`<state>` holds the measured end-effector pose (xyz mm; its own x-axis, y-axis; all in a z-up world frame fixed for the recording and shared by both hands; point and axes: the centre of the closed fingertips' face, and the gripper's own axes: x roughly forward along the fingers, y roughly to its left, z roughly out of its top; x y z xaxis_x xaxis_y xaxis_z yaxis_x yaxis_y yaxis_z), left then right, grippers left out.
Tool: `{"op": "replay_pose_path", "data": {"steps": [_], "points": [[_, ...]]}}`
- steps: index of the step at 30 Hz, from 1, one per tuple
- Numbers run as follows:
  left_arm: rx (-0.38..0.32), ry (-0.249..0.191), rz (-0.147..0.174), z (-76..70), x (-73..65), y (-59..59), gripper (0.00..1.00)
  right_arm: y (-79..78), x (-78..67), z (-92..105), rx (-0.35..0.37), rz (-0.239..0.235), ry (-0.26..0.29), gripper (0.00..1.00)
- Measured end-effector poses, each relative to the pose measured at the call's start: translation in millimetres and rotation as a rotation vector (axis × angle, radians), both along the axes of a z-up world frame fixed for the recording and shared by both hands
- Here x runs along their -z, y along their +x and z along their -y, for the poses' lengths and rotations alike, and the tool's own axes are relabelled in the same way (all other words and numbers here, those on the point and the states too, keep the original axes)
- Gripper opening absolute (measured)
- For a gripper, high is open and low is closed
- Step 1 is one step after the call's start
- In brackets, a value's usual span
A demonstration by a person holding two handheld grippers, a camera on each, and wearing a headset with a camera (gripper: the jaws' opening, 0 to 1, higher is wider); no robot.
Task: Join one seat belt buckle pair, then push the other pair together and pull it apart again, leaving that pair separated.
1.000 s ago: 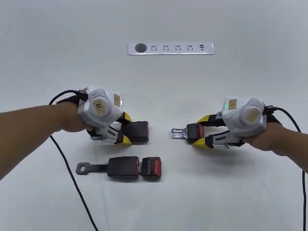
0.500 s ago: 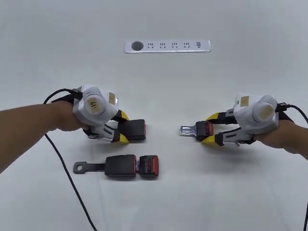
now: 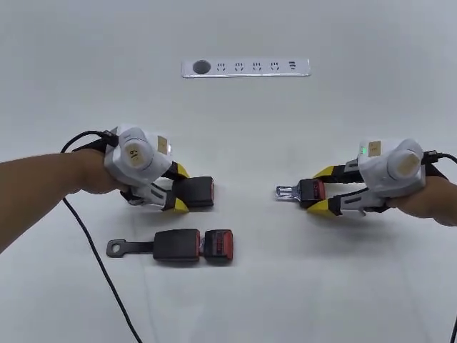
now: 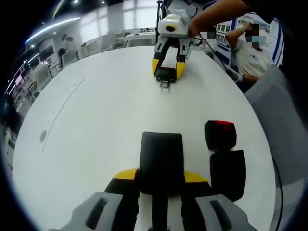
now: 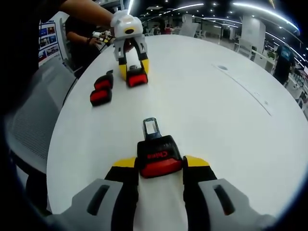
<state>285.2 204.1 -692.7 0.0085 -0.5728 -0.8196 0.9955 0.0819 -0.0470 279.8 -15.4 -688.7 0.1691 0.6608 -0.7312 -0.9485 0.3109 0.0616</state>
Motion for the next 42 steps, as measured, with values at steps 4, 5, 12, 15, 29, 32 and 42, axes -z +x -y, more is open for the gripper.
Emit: {"op": "replay_pose_path", "data": {"steps": [4, 5, 12, 15, 29, 32, 42], "points": [[-0.003, 0.0, -0.001, 5.4, -7.9, -5.8, 0.34, 0.1, 0.5, 2.1, -0.002, 0.003, -0.003, 0.35], [-0.003, 0.001, -0.002, 5.4, -7.8, -5.7, 0.34, 0.0, 0.6, 2.1, -0.006, 0.005, -0.003, 0.35], [-0.011, 0.006, -0.01, 0.5, 0.3, -0.5, 0.34, 5.5, 3.6, 2.7, 0.011, 0.028, -0.031, 0.37], [-0.03, 0.001, -0.028, 5.8, -6.6, -5.7, 0.36, 6.5, 4.5, -0.2, 0.051, 0.012, -0.028, 0.45], [-0.361, -0.066, -0.032, -19.8, -27.4, 15.2, 0.79, 19.9, -15.6, -3.9, 0.274, 0.068, 0.015, 0.65], [-0.427, -0.111, 0.009, -22.6, -42.5, 15.5, 0.82, 22.3, -20.9, 1.5, 0.346, 0.095, 0.035, 0.71], [-0.631, -0.21, 0.051, -45.3, -70.3, 2.4, 0.97, 9.6, -44.6, -3.6, 0.561, 0.184, 0.112, 0.81]]}}
